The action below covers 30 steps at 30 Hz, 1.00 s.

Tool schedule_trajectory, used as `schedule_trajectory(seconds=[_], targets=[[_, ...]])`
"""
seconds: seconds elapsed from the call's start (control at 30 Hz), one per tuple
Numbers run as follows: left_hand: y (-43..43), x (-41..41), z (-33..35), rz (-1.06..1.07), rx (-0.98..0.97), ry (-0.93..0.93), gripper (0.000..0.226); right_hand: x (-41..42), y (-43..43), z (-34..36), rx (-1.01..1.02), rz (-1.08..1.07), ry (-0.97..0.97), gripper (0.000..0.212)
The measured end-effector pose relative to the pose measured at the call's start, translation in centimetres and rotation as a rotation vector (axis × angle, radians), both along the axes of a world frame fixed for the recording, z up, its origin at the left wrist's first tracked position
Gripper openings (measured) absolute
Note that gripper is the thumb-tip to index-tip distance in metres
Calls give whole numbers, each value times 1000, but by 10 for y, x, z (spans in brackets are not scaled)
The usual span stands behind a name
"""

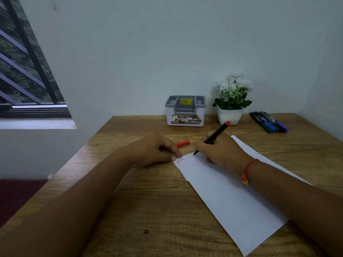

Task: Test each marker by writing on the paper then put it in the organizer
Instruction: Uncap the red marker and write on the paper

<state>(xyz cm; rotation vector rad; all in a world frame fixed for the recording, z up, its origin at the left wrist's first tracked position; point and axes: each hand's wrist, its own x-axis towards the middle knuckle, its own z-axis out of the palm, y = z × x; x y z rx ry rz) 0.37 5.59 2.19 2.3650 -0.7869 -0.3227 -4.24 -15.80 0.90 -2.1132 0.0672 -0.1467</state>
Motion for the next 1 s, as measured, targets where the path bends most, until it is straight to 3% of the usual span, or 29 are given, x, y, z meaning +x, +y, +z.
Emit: schedule_trajectory(seconds=[0.13, 0.27, 0.33, 0.43, 0.6, 0.77, 0.87, 1.0], targets=[[-1, -2, -1, 42, -22, -31, 16, 0, -5, 2, 272, -7, 25, 8], [-8, 2, -8, 259, -105, -287, 17, 1, -12, 6, 363, -36, -78, 6], [-13, 5, -10, 296, -32, -390, 20, 1, -14, 9, 411, -45, -99, 10], [-21, 7, -14, 305, 84, -398, 42, 0, -15, 13, 523, -72, -19, 15], [-32, 8, -17, 239, 136, -417, 32, -2, -17, 18, 558, -80, 42, 23], [-32, 8, -17, 265, 33, -417, 27, -4, -20, 15, 542, -28, 28, 15], [-30, 4, -15, 314, -133, -432, 28, -4, -22, 14, 533, -7, 6, 15], [-28, -2, -9, 408, -513, -138, 21, -7, -22, 15, 520, 32, -54, 14]])
